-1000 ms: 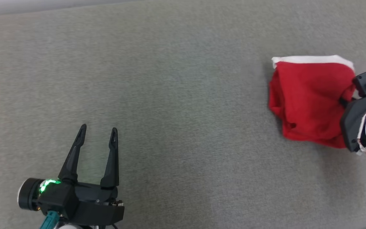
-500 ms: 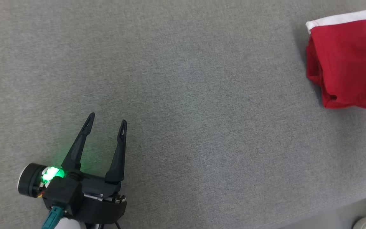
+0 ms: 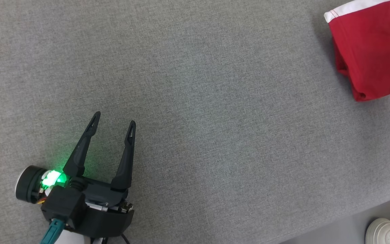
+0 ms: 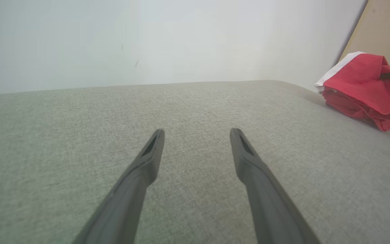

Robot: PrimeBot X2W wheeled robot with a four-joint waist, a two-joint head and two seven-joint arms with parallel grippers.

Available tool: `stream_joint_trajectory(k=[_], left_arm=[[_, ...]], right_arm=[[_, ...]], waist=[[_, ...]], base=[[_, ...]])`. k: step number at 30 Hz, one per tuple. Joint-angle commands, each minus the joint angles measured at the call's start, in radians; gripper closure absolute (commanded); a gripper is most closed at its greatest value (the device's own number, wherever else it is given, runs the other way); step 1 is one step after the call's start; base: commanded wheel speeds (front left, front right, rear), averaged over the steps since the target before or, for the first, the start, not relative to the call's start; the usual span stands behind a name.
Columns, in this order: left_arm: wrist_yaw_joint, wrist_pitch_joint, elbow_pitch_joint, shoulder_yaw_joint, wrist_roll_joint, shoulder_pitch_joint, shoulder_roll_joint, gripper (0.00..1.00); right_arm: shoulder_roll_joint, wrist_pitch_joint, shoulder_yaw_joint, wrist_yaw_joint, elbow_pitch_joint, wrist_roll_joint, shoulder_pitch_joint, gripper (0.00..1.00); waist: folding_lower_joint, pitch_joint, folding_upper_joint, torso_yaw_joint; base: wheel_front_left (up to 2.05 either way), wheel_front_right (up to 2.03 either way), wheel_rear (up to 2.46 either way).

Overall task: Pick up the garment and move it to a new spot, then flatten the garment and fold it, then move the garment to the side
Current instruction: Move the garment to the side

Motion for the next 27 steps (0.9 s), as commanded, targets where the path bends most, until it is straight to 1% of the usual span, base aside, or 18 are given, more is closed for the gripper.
stream_joint_trajectory(k=[1, 5, 6, 7, 8, 15, 18, 22, 27], left_arm=[[0.000, -0.003, 0.013, 0.002, 0.000, -0.003, 0.006, 0.00], [0.000, -0.003, 0.019, 0.002, -0.001, -0.007, 0.002, 0.00], [0.000, -0.002, 0.022, 0.001, -0.002, -0.007, 0.000, 0.00], [0.000, -0.002, 0.025, 0.000, -0.003, -0.007, -0.001, 0.00], [0.000, -0.002, 0.027, -0.001, -0.004, -0.008, -0.004, 0.00], [0.000, -0.002, 0.034, 0.002, -0.015, -0.004, -0.015, 0.00], [0.000, -0.003, 0.040, 0.012, -0.023, 0.014, -0.030, 0.00], [0.002, -0.003, 0.052, 0.033, -0.030, 0.038, -0.046, 0.00], [0.014, -0.003, 0.076, 0.078, -0.034, 0.096, -0.065, 0.00]], right_arm=[[-0.007, -0.014, -0.010, -0.002, -0.002, -0.024, -0.007, 1.00], [0.004, -0.029, -0.032, -0.002, 0.003, -0.040, -0.003, 1.00], [0.011, -0.035, -0.039, -0.002, 0.005, -0.042, 0.002, 0.83], [0.016, -0.041, -0.044, -0.002, 0.004, -0.045, 0.008, 0.58], [0.020, -0.047, -0.054, -0.002, 0.003, -0.046, 0.010, 0.00], [0.043, -0.090, -0.086, -0.002, -0.009, -0.048, 0.033, 0.00], [0.061, -0.113, -0.095, -0.002, -0.025, -0.035, 0.061, 0.00], [0.079, -0.143, -0.075, -0.002, -0.046, -0.018, 0.101, 0.00], [0.129, -0.190, -0.080, -0.002, -0.066, 0.044, 0.159, 0.00]], waist=[[0.0000, 0.002, -0.0001, -0.001], [0.0000, 0.003, -0.0001, -0.002], [0.0000, 0.002, -0.0001, -0.002], [0.0000, -0.001, -0.0001, -0.001], [0.0000, -0.003, -0.0001, 0.000], [0.0000, -0.041, -0.0001, 0.019], [0.0000, -0.084, -0.0001, 0.040], [0.0000, -0.143, -0.0001, 0.062], [0.0000, -0.238, -0.0001, 0.086]], base=[[0.00, 0.00, 0.00], [0.00, 0.00, 0.00], [0.00, 0.00, 0.00], [0.00, 0.00, 0.00], [0.00, 0.00, 0.00], [0.00, 0.00, 0.00], [0.00, 0.00, 0.00], [0.00, 0.00, 0.00], [0.00, 0.00, 0.00]])
